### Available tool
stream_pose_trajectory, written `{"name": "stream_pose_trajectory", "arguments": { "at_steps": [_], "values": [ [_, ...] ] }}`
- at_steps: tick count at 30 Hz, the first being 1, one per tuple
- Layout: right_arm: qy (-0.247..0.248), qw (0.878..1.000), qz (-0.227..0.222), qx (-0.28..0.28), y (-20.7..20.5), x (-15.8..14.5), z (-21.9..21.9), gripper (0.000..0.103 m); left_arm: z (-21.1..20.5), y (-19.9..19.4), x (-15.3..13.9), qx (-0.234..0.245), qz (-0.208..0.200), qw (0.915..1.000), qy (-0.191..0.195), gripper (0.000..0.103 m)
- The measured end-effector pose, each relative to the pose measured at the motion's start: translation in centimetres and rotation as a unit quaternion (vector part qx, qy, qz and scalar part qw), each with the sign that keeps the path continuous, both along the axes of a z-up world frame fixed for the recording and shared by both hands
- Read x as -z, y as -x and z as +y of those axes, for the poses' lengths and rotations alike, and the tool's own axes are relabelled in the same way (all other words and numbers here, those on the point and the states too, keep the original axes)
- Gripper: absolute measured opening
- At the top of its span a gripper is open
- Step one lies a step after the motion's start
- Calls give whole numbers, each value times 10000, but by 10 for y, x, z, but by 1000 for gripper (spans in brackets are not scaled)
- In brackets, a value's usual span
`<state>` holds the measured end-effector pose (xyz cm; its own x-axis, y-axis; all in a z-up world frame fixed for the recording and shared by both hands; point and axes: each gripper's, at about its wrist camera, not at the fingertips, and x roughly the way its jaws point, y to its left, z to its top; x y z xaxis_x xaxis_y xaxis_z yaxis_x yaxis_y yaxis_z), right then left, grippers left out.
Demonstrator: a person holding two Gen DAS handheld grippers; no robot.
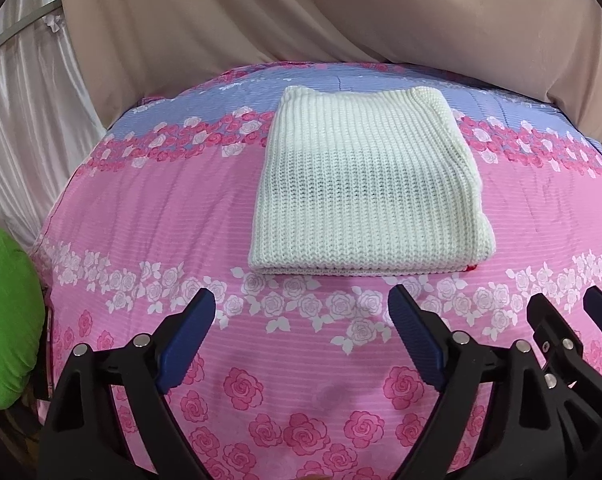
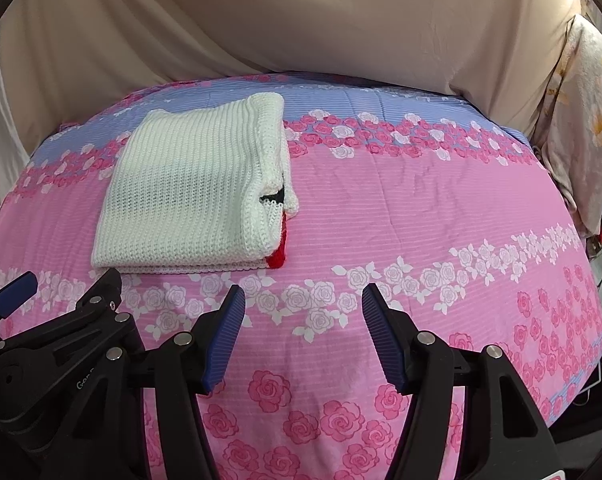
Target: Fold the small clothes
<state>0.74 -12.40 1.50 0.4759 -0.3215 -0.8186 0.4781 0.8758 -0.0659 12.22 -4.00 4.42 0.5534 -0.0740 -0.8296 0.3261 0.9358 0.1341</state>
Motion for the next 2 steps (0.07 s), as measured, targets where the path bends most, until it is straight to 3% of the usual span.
{"name": "stream_pose_trajectory", "arguments": {
  "at_steps": [2],
  "values": [
    [-1, 10000, 4, 12, 0, 0, 1, 61, 0, -1, 0, -3, 19, 10000, -4, 85]
  ]
}}
